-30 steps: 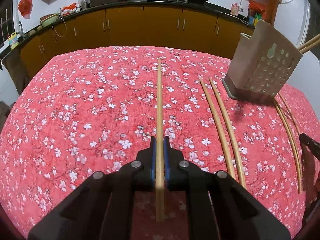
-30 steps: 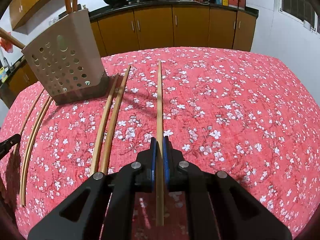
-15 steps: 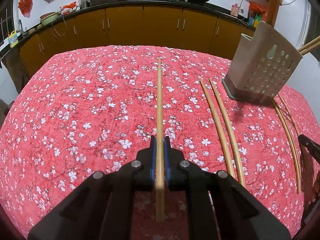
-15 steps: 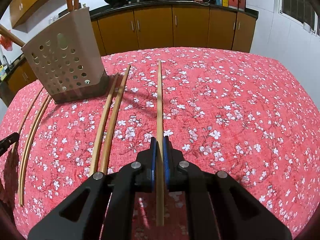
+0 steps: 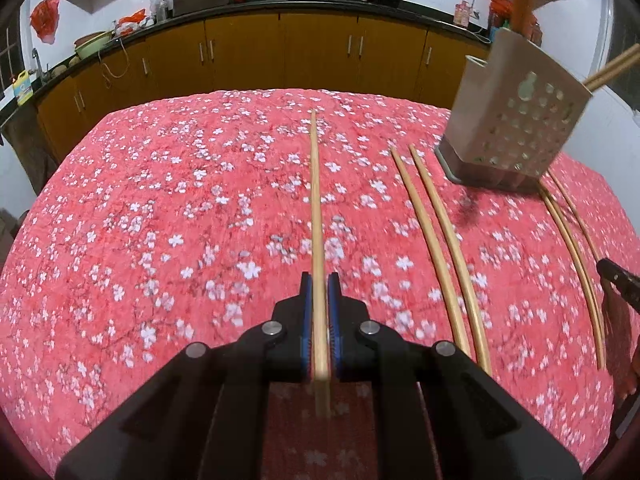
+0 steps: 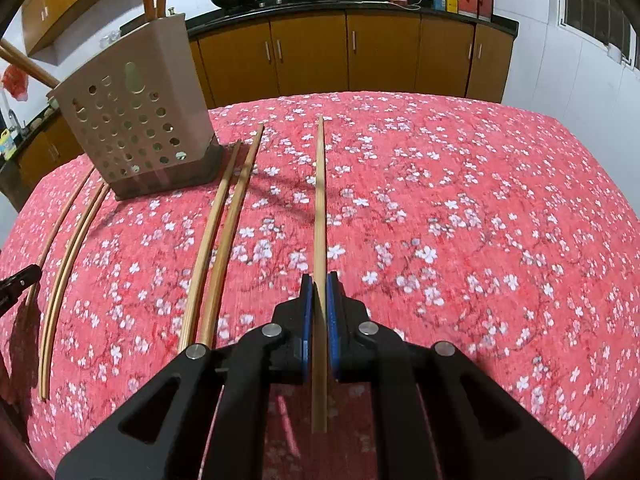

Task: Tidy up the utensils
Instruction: 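Lift both held chopsticks upright and carry them above the perforated holder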

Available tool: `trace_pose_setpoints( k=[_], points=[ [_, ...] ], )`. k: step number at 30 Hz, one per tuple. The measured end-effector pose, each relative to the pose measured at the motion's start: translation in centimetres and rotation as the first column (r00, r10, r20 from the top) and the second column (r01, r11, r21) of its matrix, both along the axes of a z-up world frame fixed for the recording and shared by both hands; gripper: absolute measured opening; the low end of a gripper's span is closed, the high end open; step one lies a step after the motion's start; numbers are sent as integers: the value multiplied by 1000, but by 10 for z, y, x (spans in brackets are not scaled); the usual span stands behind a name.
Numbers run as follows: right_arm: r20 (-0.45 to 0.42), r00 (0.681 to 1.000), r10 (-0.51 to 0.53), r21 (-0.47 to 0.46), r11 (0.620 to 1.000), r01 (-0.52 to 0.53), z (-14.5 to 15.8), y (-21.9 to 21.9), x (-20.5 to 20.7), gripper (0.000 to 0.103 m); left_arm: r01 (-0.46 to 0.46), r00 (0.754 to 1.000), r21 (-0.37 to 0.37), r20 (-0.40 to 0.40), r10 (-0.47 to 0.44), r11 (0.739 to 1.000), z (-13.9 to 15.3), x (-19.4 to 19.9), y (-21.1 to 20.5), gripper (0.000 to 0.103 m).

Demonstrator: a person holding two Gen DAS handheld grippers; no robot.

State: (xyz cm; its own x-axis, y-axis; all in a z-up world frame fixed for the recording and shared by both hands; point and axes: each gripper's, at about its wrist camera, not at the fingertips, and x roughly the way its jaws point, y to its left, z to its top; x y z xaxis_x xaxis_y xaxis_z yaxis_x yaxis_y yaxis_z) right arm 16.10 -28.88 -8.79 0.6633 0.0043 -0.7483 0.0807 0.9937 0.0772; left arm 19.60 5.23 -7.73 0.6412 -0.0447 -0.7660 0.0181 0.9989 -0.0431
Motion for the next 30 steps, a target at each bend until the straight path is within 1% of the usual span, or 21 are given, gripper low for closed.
trace_pose_setpoints(
  k=[6, 8, 10, 16, 21, 26, 30],
  points=[
    [-1, 1000, 7, 11, 1000, -7, 3, -2, 0, 8, -7, 1000, -4, 0, 7, 1000, 0, -3, -1, 8],
    [24, 1000, 3, 31, 1000, -4, 10, -5, -4, 8, -11, 1000, -22, -9, 11, 1000, 1, -2, 0, 8],
    [57, 998, -1, 39, 999, -1, 20, -8, -9, 8, -12, 1000, -33, -2, 12, 999, 7, -3, 0, 8],
    [136, 990, -22, 59, 998, 14, 46, -17, -17, 8, -9, 998, -32, 57, 10, 999, 33, -8, 4, 8],
    [193, 980, -46, 69, 997, 33, 61, -23, -21, 7, -4, 992, -46, 127, 9, 999, 58, -13, 1, 8],
    [260, 963, -67, 77, 996, 49, 78, -27, -25, 7, 7, 979, -71, 203, 8, 997, 81, -18, -1, 8],
    [327, 942, -71, 78, 996, 48, 95, -28, -29, 7, 21, 961, -95, 278, 7, 995, 103, -25, 0, 8]
  ],
)
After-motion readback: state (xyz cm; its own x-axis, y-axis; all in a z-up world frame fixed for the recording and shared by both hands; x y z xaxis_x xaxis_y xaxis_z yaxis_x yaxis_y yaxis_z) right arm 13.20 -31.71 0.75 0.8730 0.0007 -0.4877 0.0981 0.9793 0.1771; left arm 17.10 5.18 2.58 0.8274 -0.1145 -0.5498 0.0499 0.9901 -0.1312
